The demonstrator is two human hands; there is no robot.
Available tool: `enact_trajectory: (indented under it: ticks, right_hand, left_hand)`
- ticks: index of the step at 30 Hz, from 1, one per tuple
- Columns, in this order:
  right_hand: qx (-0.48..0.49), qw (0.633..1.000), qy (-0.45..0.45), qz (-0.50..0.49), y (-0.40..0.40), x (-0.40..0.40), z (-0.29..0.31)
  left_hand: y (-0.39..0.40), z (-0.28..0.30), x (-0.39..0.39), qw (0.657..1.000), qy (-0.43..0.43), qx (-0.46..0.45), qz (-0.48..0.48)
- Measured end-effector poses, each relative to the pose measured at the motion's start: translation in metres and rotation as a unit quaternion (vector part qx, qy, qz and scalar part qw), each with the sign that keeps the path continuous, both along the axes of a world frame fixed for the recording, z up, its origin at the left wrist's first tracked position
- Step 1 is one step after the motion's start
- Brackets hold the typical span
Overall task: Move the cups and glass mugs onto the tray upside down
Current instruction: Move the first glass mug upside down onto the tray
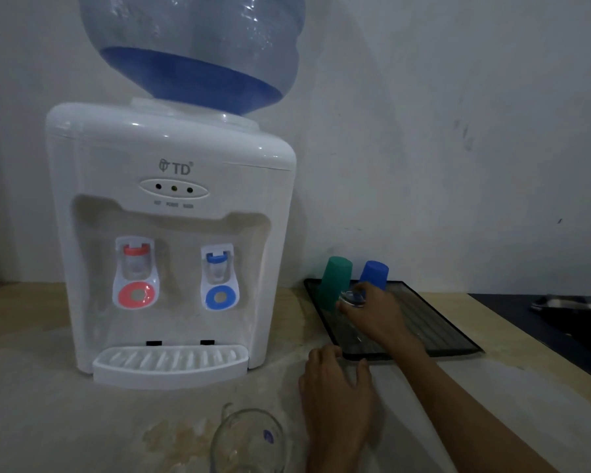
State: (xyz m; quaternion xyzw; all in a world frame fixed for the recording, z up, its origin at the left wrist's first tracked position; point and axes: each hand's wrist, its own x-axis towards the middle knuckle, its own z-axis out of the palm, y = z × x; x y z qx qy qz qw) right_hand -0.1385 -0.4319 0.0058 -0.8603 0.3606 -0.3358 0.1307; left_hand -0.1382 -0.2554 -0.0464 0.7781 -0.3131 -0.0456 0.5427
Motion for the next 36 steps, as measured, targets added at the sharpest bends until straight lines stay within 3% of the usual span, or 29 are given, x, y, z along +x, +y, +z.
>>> enact_trajectory:
  ticks: [19,21,25,36]
  right_hand:
    - [-0.027,0.997,0.026,-0.063,0.008,-0.002,0.000]
    - [-0.053,0.995,-0.021,-0.079,0.020,-0.014,0.000]
    - [-0.073,0.987,-0.145,-0.012,0.047,-0.047,-0.014]
    - [-0.049,0.988,-0.137,0.050,0.070,-0.061,-0.044]
  left_hand:
    - [0.000,0.003,0.003,1.000,0.008,0.014,-0.008]
    - [0.000,0.005,0.004,1.000,0.020,0.011,-0.008]
    - [0.000,0.005,0.004,0.999,0.024,-0.021,-0.002]
    - [0.000,0.004,0.000,0.999,0.012,-0.043,0.008]
